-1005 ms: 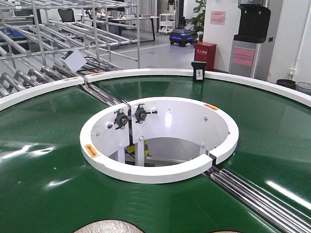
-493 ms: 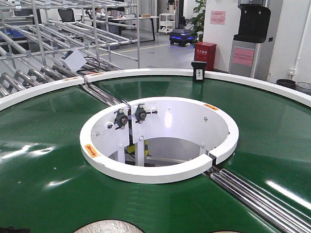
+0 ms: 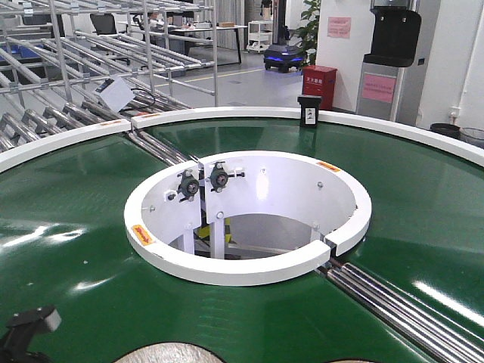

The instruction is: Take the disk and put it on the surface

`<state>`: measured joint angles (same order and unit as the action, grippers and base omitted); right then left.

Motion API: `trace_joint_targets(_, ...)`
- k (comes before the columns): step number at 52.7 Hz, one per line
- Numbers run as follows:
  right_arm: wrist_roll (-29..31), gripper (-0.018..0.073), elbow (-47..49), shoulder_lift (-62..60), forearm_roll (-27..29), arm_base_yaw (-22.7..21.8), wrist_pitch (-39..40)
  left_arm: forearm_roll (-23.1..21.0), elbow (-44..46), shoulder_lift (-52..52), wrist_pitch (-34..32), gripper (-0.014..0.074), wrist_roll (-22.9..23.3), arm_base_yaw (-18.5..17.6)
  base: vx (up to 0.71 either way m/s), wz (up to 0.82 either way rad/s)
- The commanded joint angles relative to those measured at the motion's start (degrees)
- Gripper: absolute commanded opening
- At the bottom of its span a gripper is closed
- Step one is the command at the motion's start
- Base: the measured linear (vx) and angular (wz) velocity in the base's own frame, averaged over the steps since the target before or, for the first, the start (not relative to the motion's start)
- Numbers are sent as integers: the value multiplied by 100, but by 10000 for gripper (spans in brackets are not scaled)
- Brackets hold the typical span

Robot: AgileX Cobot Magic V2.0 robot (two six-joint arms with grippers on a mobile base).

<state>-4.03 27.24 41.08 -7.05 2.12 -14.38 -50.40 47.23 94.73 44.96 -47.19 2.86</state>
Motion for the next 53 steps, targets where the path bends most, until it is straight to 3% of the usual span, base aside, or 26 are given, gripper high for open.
trace_joint_targets(1,27,503,196,13,-18,7,347,-689,142,8,308,449,-393,-14,0,0)
trace_joint_targets(8,27,503,196,13,-18,7,302,-1018,142,260,569,449,-651,-14,0,0)
trace_joint_targets(20,27,496,196,13,-18,7,315,-1035,142,342,788,410,-673,-14,0,0)
trace_joint_targets(29,27,480,196,13,-18,7,214,-1154,142,342,735,225,-673,-14,0,0)
trace_joint_targets(36,5,469,196,13,-12,7,182,-1442,142,342,735,-11,-643,-9,0,0)
trace_joint_targets(40,-119,467,196,13,1,7,54,-1471,142,296,768,-10,-569,1,0,0)
trace_joint_targets(47,-496,467,354,243,25,-6,-701,-1433,142,-48,814,-7,-248,62,0,0)
trace_joint_targets(48,-726,467,752,546,203,-6,-1581,-1433,185,-436,750,-6,72,196,0,0)
trace_joint_targets(53,-726,467,1169,962,445,-46,-2123,-1441,354,-802,662,-5,405,341,0,0)
